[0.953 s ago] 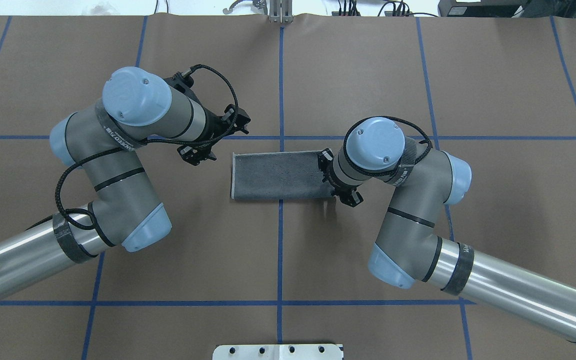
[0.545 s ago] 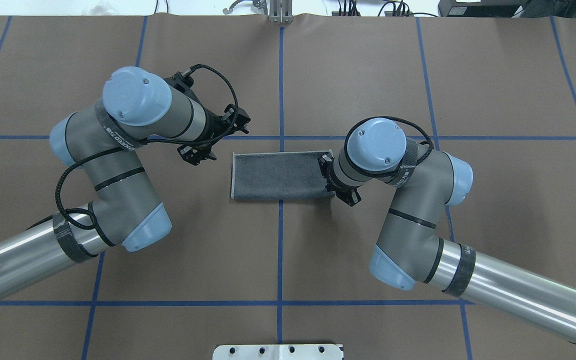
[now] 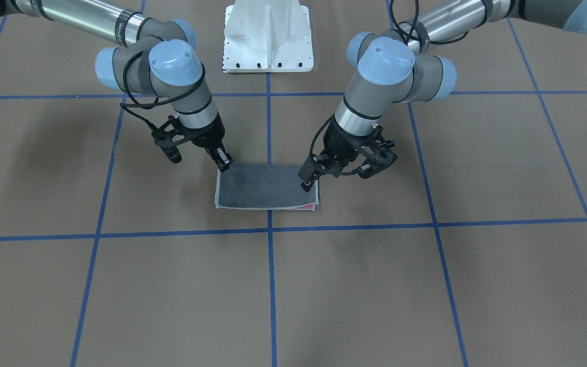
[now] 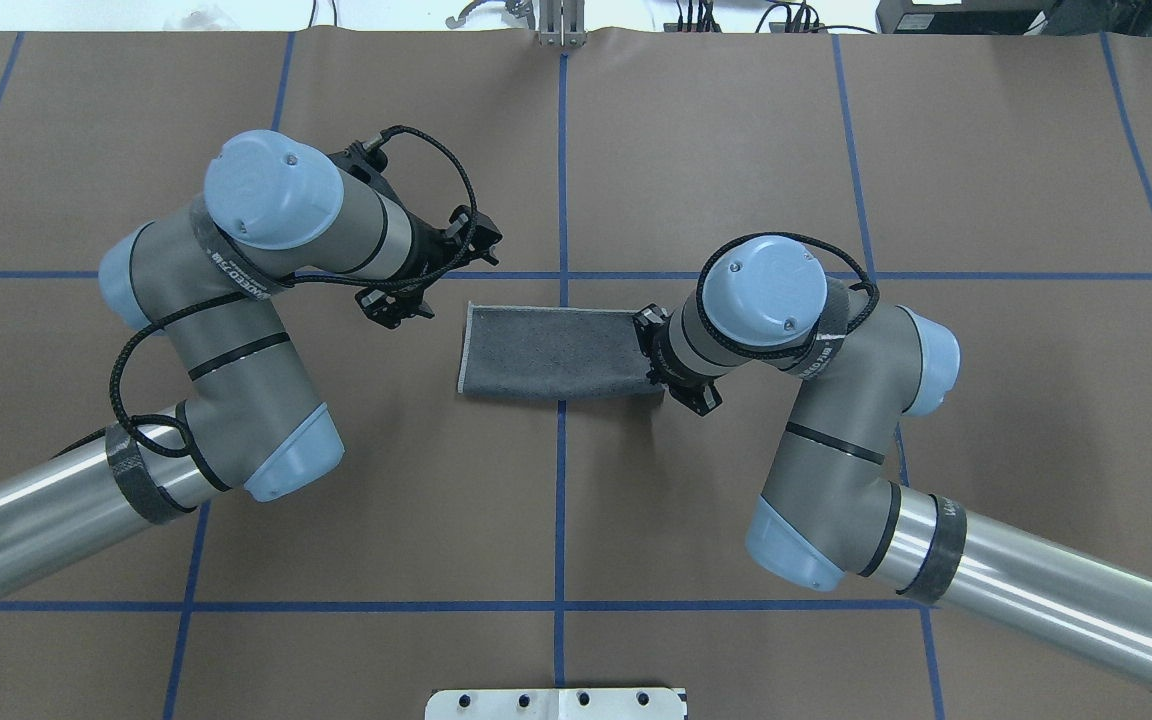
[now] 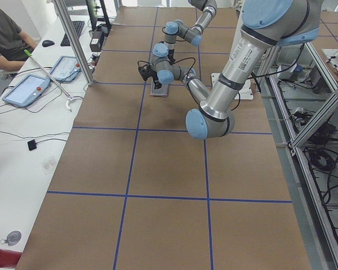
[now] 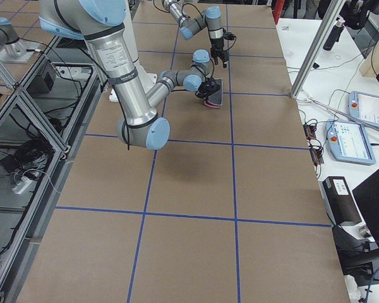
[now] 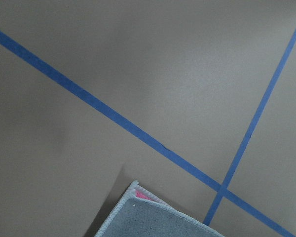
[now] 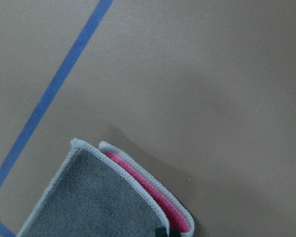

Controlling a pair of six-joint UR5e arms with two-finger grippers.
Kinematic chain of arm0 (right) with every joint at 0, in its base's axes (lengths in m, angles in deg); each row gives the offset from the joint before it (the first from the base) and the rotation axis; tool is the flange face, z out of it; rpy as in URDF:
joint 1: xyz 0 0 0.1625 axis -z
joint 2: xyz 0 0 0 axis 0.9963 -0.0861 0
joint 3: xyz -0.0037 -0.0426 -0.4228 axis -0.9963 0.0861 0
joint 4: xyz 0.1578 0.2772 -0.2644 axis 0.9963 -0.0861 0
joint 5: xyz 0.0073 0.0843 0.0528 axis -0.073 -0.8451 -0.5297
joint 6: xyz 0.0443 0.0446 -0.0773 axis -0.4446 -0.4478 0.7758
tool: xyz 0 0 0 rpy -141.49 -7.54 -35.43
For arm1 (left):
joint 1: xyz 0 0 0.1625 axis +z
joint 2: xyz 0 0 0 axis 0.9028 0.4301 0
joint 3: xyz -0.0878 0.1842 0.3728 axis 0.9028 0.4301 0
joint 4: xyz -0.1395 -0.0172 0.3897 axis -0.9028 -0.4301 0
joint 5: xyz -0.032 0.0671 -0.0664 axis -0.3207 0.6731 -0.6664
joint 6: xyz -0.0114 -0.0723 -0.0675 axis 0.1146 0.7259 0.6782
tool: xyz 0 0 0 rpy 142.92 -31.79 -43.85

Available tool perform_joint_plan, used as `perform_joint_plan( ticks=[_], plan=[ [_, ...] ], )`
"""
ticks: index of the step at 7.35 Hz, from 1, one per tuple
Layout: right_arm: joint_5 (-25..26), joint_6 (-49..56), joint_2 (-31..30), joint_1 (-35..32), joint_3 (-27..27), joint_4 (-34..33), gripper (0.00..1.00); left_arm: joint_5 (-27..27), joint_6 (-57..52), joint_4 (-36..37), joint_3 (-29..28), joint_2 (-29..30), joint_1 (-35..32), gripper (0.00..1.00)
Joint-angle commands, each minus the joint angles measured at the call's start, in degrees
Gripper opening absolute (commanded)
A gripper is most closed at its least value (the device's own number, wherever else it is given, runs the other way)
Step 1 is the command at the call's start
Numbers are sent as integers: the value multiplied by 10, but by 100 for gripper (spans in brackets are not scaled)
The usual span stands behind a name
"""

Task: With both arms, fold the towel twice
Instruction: 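Drag the towel end toward the robot with the right gripper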

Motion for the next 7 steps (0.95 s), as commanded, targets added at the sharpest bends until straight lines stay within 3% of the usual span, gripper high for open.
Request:
perform_joint_plan(
  ticks=[1, 7],
  plan=[
    [5, -43, -15, 13, -42, 0, 0, -1, 0, 0, 3, 0, -4, 98],
    [5, -132, -28, 124, -92, -7, 0, -34, 1, 1, 16, -2, -34, 98]
  ],
)
